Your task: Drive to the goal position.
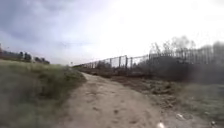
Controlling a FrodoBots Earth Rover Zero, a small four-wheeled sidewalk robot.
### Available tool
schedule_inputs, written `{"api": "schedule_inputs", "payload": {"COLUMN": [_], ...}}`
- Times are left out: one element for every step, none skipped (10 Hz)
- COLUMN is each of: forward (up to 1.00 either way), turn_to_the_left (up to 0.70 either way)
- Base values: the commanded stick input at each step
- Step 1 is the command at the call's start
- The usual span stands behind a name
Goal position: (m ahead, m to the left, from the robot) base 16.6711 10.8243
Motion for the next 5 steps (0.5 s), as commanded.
{"api": "schedule_inputs", "payload": {"forward": [0.70,0.70,0.70,0.70,0.70], "turn_to_the_left": [-0.14,0.00,0.00,0.00,0.00]}}
